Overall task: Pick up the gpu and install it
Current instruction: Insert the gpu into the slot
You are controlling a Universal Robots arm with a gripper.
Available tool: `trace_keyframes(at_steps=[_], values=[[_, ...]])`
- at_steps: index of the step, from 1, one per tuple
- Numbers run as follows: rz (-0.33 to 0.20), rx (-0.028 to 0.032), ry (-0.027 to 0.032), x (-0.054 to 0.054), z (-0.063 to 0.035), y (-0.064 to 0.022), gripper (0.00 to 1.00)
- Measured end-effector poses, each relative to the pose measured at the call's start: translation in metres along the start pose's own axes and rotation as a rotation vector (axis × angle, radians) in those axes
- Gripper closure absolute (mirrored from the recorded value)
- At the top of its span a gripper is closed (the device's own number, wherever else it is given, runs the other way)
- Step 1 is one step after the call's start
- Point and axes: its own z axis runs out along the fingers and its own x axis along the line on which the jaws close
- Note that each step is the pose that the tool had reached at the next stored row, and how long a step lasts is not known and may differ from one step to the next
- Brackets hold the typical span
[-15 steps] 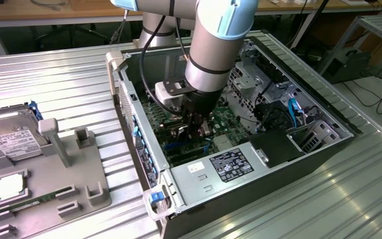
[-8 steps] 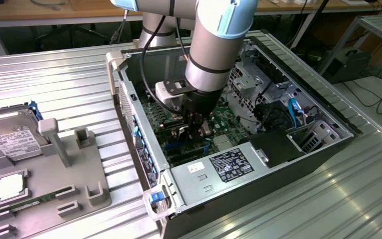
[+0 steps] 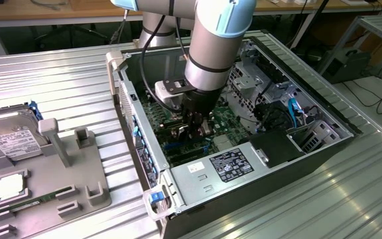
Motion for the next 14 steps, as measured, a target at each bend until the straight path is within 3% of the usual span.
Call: trace_keyframes(at_steps=[14], values=[[0.002,0.0000,0.0000,-0.0015,0.0003,0.0017,0.72]])
